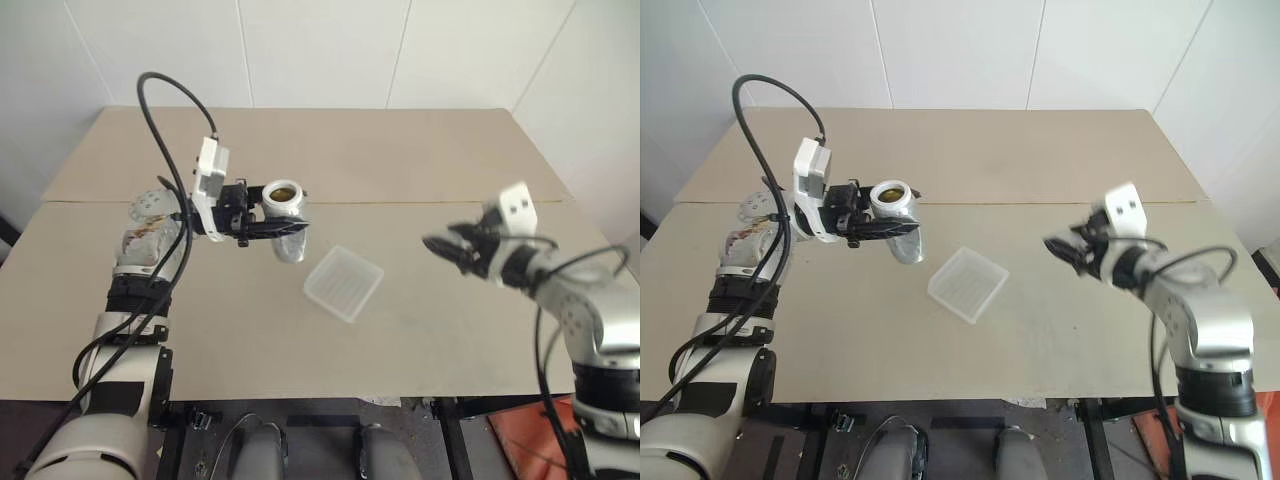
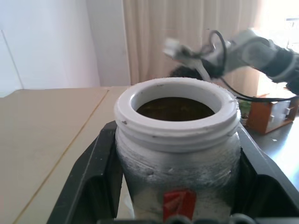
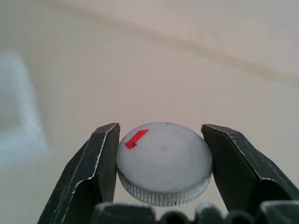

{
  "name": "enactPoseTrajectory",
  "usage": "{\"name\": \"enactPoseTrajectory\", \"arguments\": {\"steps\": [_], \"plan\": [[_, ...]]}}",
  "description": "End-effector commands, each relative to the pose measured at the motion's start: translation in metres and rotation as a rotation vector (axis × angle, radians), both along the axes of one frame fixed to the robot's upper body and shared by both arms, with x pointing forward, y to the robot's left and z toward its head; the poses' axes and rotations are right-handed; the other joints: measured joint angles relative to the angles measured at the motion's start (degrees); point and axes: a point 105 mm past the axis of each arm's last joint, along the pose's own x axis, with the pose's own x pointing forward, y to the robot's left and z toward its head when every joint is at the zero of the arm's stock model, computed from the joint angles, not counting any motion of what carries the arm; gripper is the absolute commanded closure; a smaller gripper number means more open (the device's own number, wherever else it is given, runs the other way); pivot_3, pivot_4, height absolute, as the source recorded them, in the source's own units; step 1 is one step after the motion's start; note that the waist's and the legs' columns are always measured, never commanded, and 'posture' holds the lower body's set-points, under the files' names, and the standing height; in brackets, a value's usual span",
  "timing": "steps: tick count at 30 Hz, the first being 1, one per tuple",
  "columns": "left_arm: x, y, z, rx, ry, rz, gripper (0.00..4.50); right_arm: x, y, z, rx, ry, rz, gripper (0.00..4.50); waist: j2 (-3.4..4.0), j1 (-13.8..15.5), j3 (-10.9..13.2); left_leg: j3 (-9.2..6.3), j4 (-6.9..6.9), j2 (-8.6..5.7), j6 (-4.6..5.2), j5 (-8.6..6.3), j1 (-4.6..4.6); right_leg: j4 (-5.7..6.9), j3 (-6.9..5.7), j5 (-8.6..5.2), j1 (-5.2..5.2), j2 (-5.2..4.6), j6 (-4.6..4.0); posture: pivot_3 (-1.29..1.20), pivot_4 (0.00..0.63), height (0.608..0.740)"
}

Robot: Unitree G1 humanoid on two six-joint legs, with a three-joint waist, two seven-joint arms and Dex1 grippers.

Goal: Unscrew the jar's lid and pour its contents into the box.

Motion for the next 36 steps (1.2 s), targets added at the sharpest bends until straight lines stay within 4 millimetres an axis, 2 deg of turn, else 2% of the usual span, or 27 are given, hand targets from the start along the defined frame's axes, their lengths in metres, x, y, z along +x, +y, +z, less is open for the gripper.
{"name": "enactPoseTrajectory", "arguments": {"steps": [1, 4, 7, 10, 15, 17, 21, 24, 26, 28, 31, 33, 36], "plan": [[0.0, -0.002, 0.007, 0.007, -0.068, 0.032, 2.02, 0.001, 0.0, 0.0, -0.009, -0.07, -0.063, 1.76, 0.0, -0.52, 0.0, 0.03, -0.02, 0.01, 0.0, 0.0, 0.1, -0.04, 0.05, 0.0, 0.05, 0.02, 0.0, 0.0, 0.15, 0.74], [0.001, -0.005, 0.005, 0.004, -0.07, 0.055, 2.02, 0.002, -0.002, -0.017, -0.015, -0.03, -0.106, 1.76, 0.01, -0.79, -0.01, 0.01, -0.08, 0.02, 0.0, 0.0, 0.26, 0.01, 0.11, -0.01, 0.11, 0.07, 0.0, 0.0, 0.15, 0.74], [0.001, -0.009, 0.001, 0.028, -0.089, 0.068, 2.02, -0.011, 0.011, -0.016, -0.003, 0.011, 0.015, 0.82, 0.01, -0.5, -0.01, 0.02, -0.08, 0.01, 0.0, 0.0, 0.24, -0.02, 0.12, -0.02, 0.11, 0.06, 0.01, 0.0, 0.15, 0.74], [0.002, -0.012, -0.001, 0.058, -0.123, 0.082, 2.02, -0.025, 0.018, 0.002, 0.009, 0.018, 0.153, 0.02, 0.01, 0.05, -0.01, 0.02, -0.06, 0.01, 0.0, 0.0, 0.16, -0.06, 0.1, -0.02, 0.07, 0.05, 0.01, 0.0, 0.15, 0.74], [0.007, -0.018, 0.003, 0.091, -0.22, 0.133, 2.02, -0.051, 0.029, 0.03, 0.002, 0.028, 0.378, 0.02, 0.01, 0.47, -0.01, -0.05, -0.02, 0.01, 0.0, 0.0, 0.15, -0.11, 0.01, -0.02, 0.17, 0.04, 0.02, 0.0, 0.15, 0.74], [0.012, -0.022, 0.001, 0.138, -0.285, 0.167, 2.02, -0.055, 0.032, 0.043, 0.025, 0.016, 0.418, 0.02, 0.0, 0.48, 0.0, -0.05, -0.01, 0.01, 0.0, 0.0, 0.16, -0.13, 0.0, -0.02, 0.2, 0.03, 0.02, 0.0, 0.15, 0.74], [0.019, -0.031, -0.007, 0.222, -0.43, 0.212, 2.02, -0.059, 0.045, 0.057, 0.035, 0.038, 0.475, 0.02, 0.01, 0.37, 0.0, -0.04, 0.0, 0.0, 0.0, 0.0, 0.16, -0.1, 0.01, -0.02, 0.18, 0.03, 0.02, 0.0, 0.15, 0.74], [0.027, -0.042, -0.008, 0.258, -0.604, 0.287, 2.02, -0.062, 0.057, 0.062, 0.087, 0.074, 0.52, 0.02, 0.0, 0.51, 0.0, -0.05, -0.01, 0.0, 0.01, 0.0, 0.16, -0.12, 0.01, -0.02, 0.18, 0.04, 0.01, 0.0, 0.15, 0.74], [0.037, -0.053, -0.004, 0.316, -0.829, 0.391, 2.02, -0.063, 0.063, 0.062, 0.063, 0.089, 0.55, 0.02, -0.01, 0.65, 0.0, -0.04, 0.0, -0.01, 0.01, 0.0, 0.13, -0.13, 0.01, -0.01, 0.17, 0.02, 0.01, 0.0, 0.15, 0.74], [0.036, -0.067, 0.006, 0.288, -1.008, 0.433, 2.02, -0.066, 0.069, 0.063, 0.053, 0.116, 0.593, 0.02, -0.01, 1.08, 0.01, -0.05, 0.03, -0.04, 0.01, 0.0, 0.11, -0.12, 0.0, -0.01, 0.17, 0.0, 0.02, 0.0, 0.15, 0.74], [0.025, -0.08, 0.007, 0.356, -1.377, 0.361, 2.02, -0.067, 0.076, 0.066, 0.038, 0.139, 0.635, 0.02, -0.01, 1.46, 0.01, -0.05, 0.01, -0.05, 0.0, 0.0, 0.02, -0.14, -0.02, 0.0, 0.06, -0.02, 0.02, 0.0, 0.15, 0.74], [0.019, -0.087, 0.004, 0.378, -1.551, 0.297, 2.02, -0.067, 0.079, 0.069, 0.033, 0.141, 0.654, 0.02, -0.01, 1.54, 0.0, -0.03, 0.0, -0.05, 0.0, -0.01, 0.0, -0.13, -0.02, 0.0, 0.05, -0.03, 0.02, 0.0, 0.15, 0.74], [0.014, -0.093, -0.013, 0.459, -1.769, 0.135, 2.02, -0.063, 0.081, 0.072, 0.03, 0.135, 0.66, 0.02, -0.01, 1.66, 0.0, -0.01, 0.0, -0.06, 0.0, -0.01, 0.01, -0.12, -0.03, 0.0, 0.07, -0.05, 0.03, 0.0, 0.15, 0.74]]}}
